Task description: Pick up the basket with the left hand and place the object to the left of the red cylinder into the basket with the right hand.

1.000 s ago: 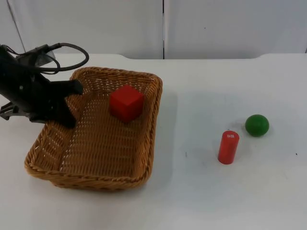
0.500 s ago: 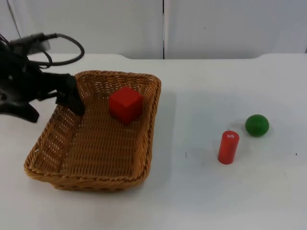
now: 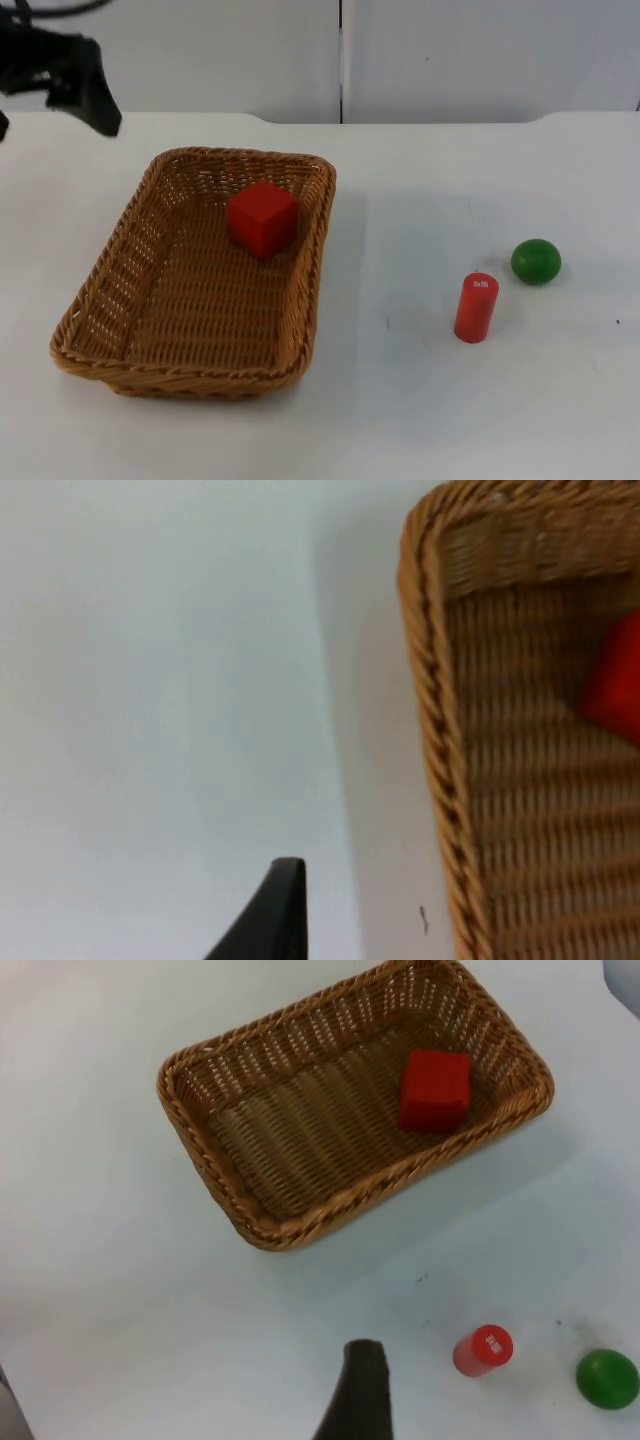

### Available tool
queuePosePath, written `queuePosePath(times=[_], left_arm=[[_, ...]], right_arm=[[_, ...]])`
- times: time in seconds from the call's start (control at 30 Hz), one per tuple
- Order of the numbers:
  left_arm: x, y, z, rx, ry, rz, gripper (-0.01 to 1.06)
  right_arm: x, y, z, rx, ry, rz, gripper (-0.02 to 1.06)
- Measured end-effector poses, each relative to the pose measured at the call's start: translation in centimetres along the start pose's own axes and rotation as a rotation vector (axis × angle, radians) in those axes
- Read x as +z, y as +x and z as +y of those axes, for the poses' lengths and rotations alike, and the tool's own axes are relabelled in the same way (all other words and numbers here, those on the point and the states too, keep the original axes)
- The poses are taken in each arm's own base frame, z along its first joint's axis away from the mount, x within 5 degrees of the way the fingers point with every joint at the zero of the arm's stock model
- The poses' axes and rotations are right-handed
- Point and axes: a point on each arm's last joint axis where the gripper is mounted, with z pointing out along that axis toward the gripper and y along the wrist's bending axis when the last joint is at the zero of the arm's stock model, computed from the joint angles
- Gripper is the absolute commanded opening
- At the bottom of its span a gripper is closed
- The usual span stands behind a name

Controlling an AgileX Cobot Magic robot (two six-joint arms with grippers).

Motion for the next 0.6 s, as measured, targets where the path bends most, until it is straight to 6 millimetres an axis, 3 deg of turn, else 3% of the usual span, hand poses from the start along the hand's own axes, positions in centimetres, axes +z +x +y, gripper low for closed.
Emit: queuePosePath(times=[0.13,0.33,0.6], left_arm=[[-3.1,0.0,-0.9,0.006,0.014,-0.026,1.05],[-5.8,0.4,-1.8,0.007,0.030,-0.042,1.05],[-7.7,2.2,-2.5,0.005,0.030,-0.061,1.05]], right_arm=[[0.0,-0.1,-0.1,0.000,0.006,-0.014,0.67],[0.0,-0.3,-0.1,0.000,0.012,-0.028,0.67],[0.0,-0.4,-0.2,0.000,0.017,-0.042,0.67]])
